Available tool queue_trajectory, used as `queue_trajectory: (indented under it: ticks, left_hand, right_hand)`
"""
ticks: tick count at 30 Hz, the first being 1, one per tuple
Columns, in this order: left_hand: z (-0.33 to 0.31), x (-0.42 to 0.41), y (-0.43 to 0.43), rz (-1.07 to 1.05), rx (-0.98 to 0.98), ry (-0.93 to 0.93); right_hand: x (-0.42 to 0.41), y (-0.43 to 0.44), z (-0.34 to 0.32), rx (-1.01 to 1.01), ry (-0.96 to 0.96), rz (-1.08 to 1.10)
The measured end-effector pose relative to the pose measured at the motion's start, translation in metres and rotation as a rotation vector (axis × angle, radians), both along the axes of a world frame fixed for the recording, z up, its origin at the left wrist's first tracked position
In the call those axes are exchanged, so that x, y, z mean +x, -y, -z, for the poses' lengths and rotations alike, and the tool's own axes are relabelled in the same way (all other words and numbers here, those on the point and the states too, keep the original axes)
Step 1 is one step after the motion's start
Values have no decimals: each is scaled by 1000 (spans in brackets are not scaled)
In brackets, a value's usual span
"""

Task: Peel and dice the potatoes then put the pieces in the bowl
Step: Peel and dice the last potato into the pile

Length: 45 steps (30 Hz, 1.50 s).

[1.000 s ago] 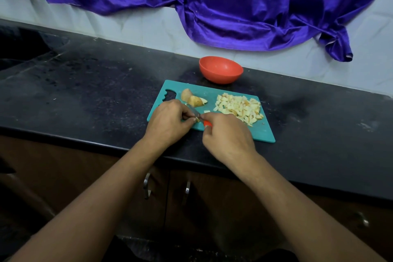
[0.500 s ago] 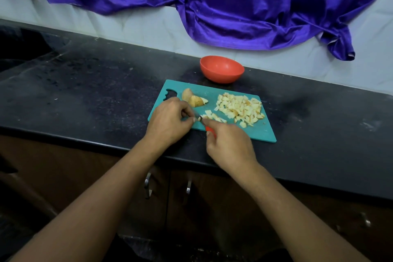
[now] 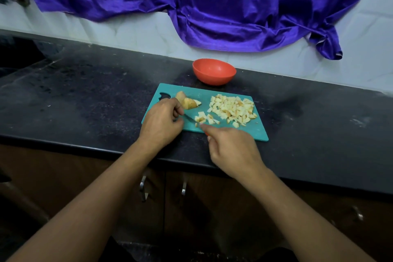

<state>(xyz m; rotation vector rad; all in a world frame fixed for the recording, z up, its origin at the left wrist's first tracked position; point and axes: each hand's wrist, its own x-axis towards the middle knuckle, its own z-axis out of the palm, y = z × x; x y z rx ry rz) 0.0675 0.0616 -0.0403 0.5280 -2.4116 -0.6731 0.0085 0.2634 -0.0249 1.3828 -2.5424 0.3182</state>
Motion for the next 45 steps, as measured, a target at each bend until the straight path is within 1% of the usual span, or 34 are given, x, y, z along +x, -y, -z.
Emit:
queue_trajectory:
  ticks: [5,8,11,14,16,19,20,22,25,29,33,35,37,42,45]
  left_hand:
    - [1,0,2,10,-11,9]
    - [2,-1,3,18,-23,8]
    - [2,-1,3,24,-24,6]
    - [4,-2,4,24,-19,-1]
    - [4,-1,4,19,-15,-5]
    - [3,-1,3,16,-14,5]
    - [3,-1,3,17,-13,6]
    - [3,-2,5,15,8,0]
    - [2,-7,11,-2,52,-21]
    - [-8,-23,16,-39,17,29]
    - [-17,-41,17,-37,-124,241]
    - [-18,-47,17,-38,-153,294]
    - [-17,-48,16,-25,-145,275]
    - [-9,-33,9,96,-56,115]
    - [-8,-25,2,100,-77,113]
  right_hand:
    - [-30,-9,-13,123,-38,148]
    - [-48,-13,-18,159,-68,197]
    - [-60,-10,-21,149,-117,216]
    - [-72,-2,-25,99,-107,250]
    - [-82,3,-27,42,-30,297]
    - [-98,8,-26,-143,228,352]
    - [-100,9,-25,-218,282,352]
    - [-95,7,-17,-334,326,325]
    - [-74,3,2,-404,292,259]
    - [-65,1,12,-381,159,242]
    - [-63,0,10,-371,164,256]
    - [-62,0,9,-357,159,255]
    - [-61,0,8,-355,159,260]
    - [-59,-1,6,-347,160,266]
    - [-56,0,5,-334,145,261]
